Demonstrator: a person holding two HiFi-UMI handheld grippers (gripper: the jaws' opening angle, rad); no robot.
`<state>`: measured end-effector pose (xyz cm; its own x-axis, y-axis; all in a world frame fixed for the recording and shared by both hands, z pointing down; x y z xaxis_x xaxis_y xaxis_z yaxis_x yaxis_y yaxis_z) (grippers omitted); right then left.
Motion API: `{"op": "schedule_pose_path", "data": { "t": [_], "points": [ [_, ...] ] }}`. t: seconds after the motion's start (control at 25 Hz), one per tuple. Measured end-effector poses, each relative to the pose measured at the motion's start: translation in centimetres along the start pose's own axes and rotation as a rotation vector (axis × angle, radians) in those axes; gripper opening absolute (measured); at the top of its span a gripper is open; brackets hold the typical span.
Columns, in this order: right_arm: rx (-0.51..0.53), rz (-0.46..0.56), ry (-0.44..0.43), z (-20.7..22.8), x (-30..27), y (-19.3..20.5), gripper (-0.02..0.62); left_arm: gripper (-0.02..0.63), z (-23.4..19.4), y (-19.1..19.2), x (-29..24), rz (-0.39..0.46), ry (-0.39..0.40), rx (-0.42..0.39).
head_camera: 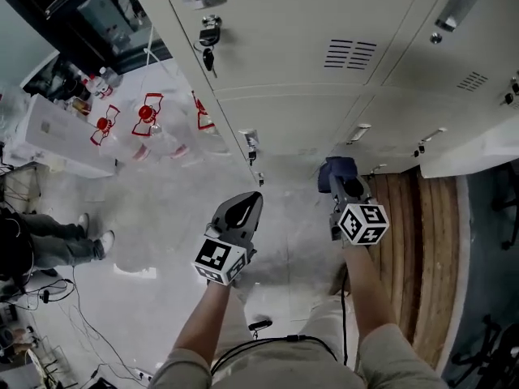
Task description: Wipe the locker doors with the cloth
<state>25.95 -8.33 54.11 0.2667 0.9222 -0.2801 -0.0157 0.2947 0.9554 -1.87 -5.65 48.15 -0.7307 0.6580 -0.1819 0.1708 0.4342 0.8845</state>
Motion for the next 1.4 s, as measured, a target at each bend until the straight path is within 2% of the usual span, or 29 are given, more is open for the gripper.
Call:
{"op": "schedule_pose_path", "data": {
  "t": [0.16, 0.6, 1.04, 1.4],
  "points": [
    [0.041, 0.045, -0.016, -0.7, 2.9, -3.2, 0.107, -0.002, 0.5, -1.9, 1.2, 0.041, -0.026, 0.000],
    [0.197, 0.081, -0.145, -4.1, 8.6, -10.6, 0.107, -0.002, 4.1, -7.1, 4.2, 0.096, -0.035, -0.023],
    [0.248, 0.174, -0.181, -5.9, 11.3, -16.7, 0.107, -0.002, 6.7, -12.4, 5.4, 0.176, -0.037, -0.045],
    [0.274, 0.220, -0.171, -6.1, 12.8, -19.1, 0.107, -0.002, 8.5, -14.8, 6.2, 0.214, -0.027, -0.067]
  ]
}}
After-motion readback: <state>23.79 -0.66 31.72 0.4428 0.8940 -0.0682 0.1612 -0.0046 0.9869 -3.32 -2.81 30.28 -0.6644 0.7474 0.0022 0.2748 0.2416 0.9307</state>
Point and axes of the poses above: the fingertips, and each gripper's own axes: x backward along the fingers, z to its right, y out of its underside, the point moved 8 cm from there along x, backward along the fingers, and after that the axes turned 13 degrees about x, right-handed, at the moved point
